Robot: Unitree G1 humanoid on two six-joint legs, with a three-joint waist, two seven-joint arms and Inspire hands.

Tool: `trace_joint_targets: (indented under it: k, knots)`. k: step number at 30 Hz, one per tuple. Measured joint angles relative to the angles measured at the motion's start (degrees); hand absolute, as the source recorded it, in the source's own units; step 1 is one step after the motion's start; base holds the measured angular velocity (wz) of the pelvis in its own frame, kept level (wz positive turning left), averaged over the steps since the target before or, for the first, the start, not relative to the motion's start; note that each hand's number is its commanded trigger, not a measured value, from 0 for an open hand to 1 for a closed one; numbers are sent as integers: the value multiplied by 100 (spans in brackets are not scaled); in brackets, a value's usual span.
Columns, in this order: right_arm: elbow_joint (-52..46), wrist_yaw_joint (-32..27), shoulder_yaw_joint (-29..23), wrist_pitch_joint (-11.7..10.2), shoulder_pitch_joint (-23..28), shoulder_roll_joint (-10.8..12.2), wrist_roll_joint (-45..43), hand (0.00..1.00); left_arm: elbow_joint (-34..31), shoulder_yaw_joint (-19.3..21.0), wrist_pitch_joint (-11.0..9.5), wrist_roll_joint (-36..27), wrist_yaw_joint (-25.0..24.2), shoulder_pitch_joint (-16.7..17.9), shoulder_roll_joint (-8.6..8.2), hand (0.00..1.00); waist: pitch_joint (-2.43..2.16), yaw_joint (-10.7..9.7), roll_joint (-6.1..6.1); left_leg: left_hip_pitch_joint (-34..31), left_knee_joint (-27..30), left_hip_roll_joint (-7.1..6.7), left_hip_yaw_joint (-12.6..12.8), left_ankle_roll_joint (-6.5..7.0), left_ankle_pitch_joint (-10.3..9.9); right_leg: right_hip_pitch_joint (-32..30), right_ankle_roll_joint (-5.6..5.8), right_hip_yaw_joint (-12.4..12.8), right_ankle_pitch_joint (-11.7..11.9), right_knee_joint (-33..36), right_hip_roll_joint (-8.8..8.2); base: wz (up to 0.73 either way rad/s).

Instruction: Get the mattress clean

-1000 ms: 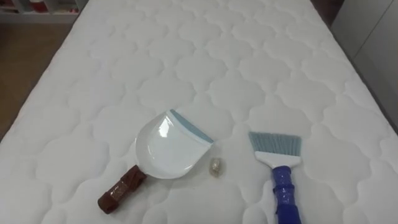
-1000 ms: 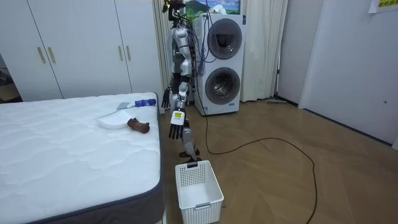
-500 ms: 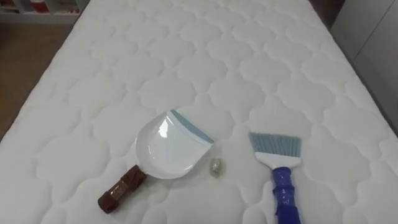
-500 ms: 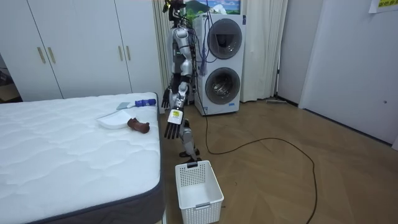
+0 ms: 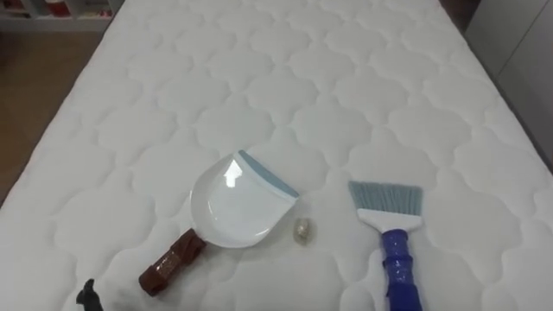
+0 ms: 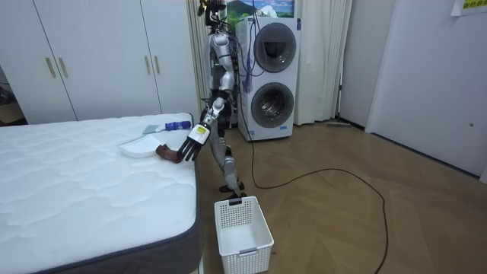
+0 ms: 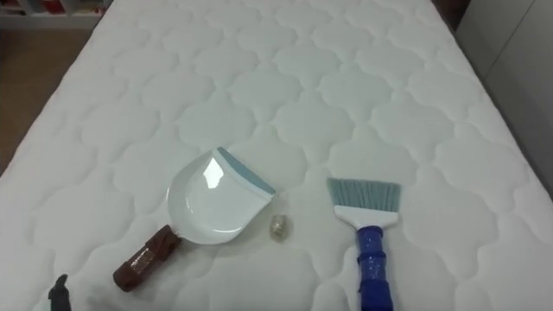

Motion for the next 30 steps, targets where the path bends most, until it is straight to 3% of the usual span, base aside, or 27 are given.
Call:
trace_joint_targets:
  k: [4, 11, 19, 23, 30]
  knots:
    - [-27, 1, -13, -34, -3, -11, -95, 0, -544, 0, -145, 35, 183, -12, 30, 0, 3, -3, 16, 0, 4, 0, 6, 0, 2, -2, -1, -3, 0, 4, -2, 0]
    - [-158, 15, -3, -53, -26, -18, -186, 0, -535, -93, -305, 132, 418, -428, 78, 0, 6, -83, 36, -192, 71, 6, 10, 2, 3, -178, -4, -8, 26, 35, -2, 0]
    - [-154, 71, 17, -53, -91, -31, -148, 0, -520, -376, -325, 142, 423, -468, 93, 0, 14, -215, 31, -330, 65, 3, 18, 3, 3, -305, -2, -22, 31, 21, -5, 0]
    - [-99, 123, 70, -50, -168, -40, -54, 0, -394, -727, -324, 155, 426, -483, 89, 0, 27, -265, 54, -404, 69, 6, 17, 3, 4, -356, -1, -6, 32, 24, -5, 0]
    - [109, 124, 80, 9, -400, -139, -51, 0, 348, -939, -316, 83, 387, -1045, 88, 0, 64, -266, 183, -623, 93, 22, 142, 9, 10, -640, -2, 65, 33, 133, -3, -7]
